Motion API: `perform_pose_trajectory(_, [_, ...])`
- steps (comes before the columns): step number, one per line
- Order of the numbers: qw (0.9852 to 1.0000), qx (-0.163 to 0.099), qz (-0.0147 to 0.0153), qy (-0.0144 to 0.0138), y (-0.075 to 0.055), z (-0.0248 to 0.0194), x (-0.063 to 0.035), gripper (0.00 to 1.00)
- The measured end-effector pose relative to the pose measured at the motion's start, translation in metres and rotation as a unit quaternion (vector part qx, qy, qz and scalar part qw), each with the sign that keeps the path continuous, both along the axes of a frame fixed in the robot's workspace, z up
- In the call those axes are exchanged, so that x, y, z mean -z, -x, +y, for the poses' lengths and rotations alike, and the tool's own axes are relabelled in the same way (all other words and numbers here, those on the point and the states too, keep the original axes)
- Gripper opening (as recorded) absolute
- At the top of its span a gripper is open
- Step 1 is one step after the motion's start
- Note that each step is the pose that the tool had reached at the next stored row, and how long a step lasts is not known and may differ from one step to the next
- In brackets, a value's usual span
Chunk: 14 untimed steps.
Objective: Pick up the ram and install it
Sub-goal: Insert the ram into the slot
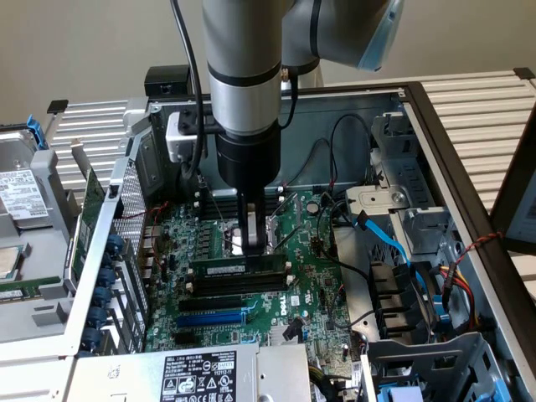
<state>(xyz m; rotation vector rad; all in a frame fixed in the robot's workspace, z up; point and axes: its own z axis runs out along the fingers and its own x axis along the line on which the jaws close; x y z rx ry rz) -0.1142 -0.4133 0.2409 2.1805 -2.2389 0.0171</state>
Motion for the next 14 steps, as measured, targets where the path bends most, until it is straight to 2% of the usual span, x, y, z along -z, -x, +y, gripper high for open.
perform_pose_trajectory(6, [1.0,0.0,0.0,0.0033,0.0006,0.0,0.0021,0.13])
perform_pose_trajectory(11, [1.0,0.0,-0.0002,0.0034,0.0011,0.0,0.0046,0.13])
perform_pose_trajectory(14, [1.0,0.0,-0.0014,0.0034,0.0014,0.0008,0.0055,0.13])
